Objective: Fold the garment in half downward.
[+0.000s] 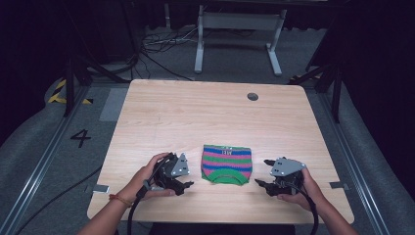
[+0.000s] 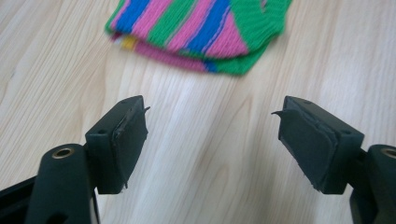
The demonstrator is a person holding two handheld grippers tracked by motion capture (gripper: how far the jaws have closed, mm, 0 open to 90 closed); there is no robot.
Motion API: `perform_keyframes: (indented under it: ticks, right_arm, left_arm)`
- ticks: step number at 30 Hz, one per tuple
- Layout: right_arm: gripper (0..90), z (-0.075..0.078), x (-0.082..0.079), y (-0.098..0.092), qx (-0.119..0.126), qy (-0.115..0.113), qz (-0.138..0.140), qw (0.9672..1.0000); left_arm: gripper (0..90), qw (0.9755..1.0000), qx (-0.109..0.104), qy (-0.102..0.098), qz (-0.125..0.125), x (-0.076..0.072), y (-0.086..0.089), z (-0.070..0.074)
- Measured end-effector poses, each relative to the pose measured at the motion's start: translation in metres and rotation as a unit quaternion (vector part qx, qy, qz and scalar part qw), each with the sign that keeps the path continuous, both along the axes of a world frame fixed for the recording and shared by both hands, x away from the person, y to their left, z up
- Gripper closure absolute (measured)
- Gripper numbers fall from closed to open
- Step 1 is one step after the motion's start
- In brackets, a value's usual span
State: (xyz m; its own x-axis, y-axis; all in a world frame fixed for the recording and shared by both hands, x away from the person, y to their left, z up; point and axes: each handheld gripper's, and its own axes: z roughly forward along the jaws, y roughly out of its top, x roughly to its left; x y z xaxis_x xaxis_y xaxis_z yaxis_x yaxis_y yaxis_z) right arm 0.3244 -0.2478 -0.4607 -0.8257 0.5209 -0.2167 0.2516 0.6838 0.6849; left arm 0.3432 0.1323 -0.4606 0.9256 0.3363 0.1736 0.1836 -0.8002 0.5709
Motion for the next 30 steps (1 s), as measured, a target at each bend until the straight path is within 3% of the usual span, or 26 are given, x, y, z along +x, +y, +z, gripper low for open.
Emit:
perform_keyframes:
  ticks: [9,13,20,22,30]
  right_arm:
    - [27.1,-0.002,-0.005,-0.028,-0.003,0.006,-0.027,0.9996]
    - [26.5,-0.003,-0.006,-0.038,-0.008,0.005,-0.040,0.9991]
    - [26.2,-0.005,-0.009,-0.055,-0.004,0.006,-0.058,0.9983]
    - [26.1,-0.007,-0.010,-0.062,-0.002,0.010,-0.068,0.9976]
    - [25.9,-0.012,-0.017,-0.087,0.013,0.031,-0.111,0.9932]
  left_arm:
    - [23.0,0.9995,0.017,-0.005,0.025,0.000,0.027,-0.005]
    - [22.2,0.9995,0.006,0.000,0.030,0.003,0.039,-0.006]
    - [21.2,0.9991,0.007,0.004,0.042,0.004,0.056,-0.006]
    - [20.8,0.9985,0.012,0.000,0.054,0.002,0.062,-0.007]
    - [20.0,0.9970,-0.006,0.007,0.078,-0.002,0.087,-0.011]
